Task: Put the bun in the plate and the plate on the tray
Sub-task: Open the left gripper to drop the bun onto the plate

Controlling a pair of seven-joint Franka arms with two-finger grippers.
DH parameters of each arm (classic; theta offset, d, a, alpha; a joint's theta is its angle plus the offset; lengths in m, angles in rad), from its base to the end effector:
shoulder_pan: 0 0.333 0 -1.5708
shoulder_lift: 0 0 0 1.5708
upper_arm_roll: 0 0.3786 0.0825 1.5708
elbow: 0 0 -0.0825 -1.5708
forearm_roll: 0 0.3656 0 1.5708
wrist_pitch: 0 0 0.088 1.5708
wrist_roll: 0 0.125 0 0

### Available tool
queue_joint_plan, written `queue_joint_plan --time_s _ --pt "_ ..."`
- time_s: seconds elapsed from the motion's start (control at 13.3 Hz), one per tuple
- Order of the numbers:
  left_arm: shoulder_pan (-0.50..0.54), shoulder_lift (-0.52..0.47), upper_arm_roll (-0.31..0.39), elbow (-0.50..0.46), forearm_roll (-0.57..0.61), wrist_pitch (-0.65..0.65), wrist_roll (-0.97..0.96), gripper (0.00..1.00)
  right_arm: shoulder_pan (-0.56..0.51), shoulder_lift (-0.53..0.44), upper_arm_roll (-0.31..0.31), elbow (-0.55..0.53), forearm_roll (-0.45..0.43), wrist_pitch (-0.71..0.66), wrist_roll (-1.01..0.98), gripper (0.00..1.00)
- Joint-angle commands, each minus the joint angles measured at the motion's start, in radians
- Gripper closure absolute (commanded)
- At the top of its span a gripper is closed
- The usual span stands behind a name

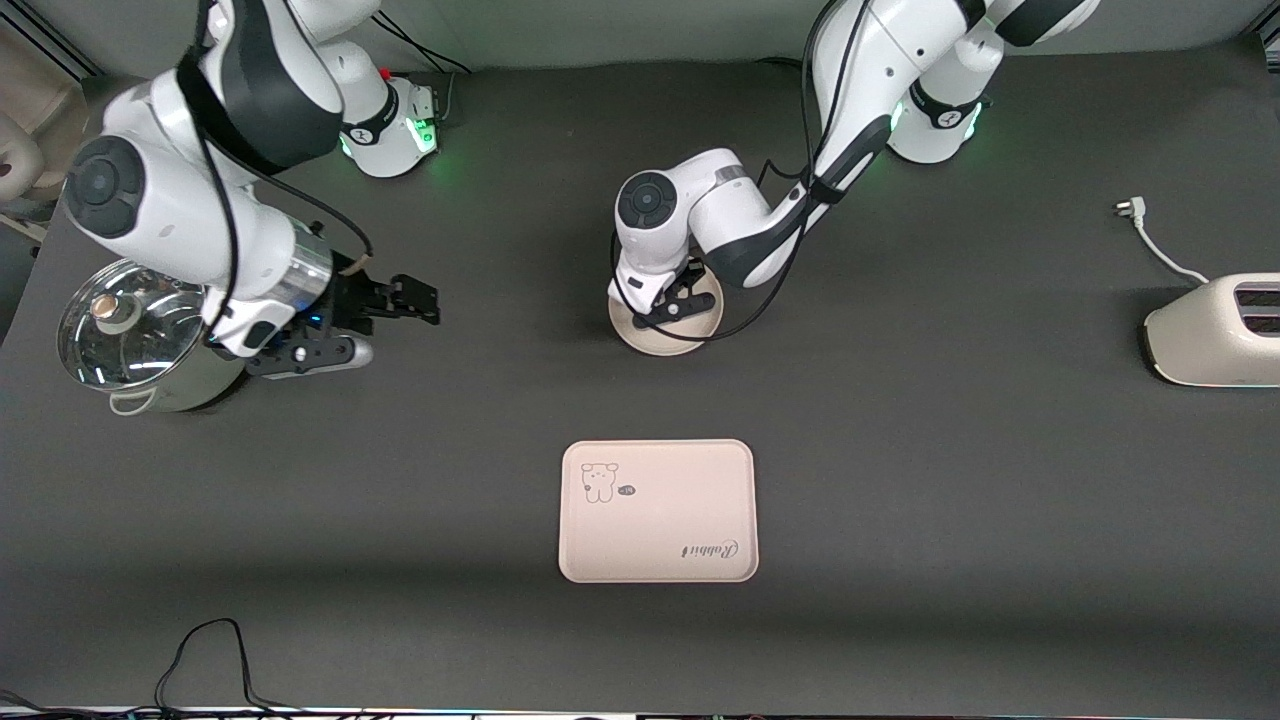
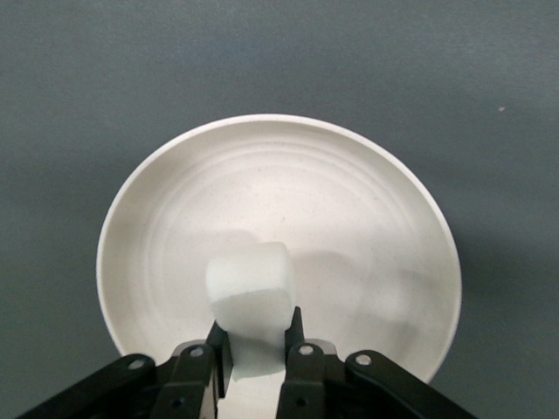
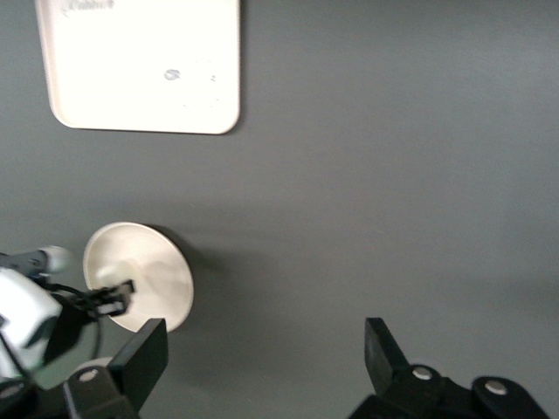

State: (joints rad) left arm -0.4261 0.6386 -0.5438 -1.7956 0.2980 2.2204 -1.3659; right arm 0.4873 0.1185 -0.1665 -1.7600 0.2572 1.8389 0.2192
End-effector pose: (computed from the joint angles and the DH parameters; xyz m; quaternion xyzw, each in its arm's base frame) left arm 0.4166 -0.5112 0.2705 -0.9884 -0.1351 0.0627 0.0293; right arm 0.5446 0.2120 0.5422 -0.9933 -0.0145 0.0481 0.1042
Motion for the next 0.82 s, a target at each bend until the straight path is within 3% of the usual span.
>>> queue_joint_plan --time_s 0.0,0.07,0.15,0.22,0.53,0.75 --pt "-0.014 0.01 0.005 0.01 0.033 0.016 -0.056 0.57 0.059 0.042 -0.01 -0.003 0.028 0.068 0.04 0.0" --pt "-0.016 0.01 0.005 0.01 0.033 0.016 -0.074 0.26 0.062 0.056 -0.01 -0.004 0.028 0.078 0.04 0.0" --pt "-0.02 0.01 0.005 0.01 0.033 0.016 -0.088 0.08 0.071 0.069 -0.01 -0.006 0.028 0.091 0.04 0.0" --pt "-0.02 0.007 0.004 0.01 0.033 0.013 -0.091 0.0 0.079 0.073 -0.01 -0.021 0.028 0.109 0.039 0.0" --pt "0.003 -0.04 0.001 0.019 0.032 -0.056 -0.076 0.0 0.102 0.073 -0.01 -0.108 0.028 0.203 0.034 0.0" --pt "0.125 -0.161 -0.034 0.039 0.012 -0.203 0.012 0.0 0.105 0.099 -0.01 -0.131 0.028 0.224 0.038 0.0"
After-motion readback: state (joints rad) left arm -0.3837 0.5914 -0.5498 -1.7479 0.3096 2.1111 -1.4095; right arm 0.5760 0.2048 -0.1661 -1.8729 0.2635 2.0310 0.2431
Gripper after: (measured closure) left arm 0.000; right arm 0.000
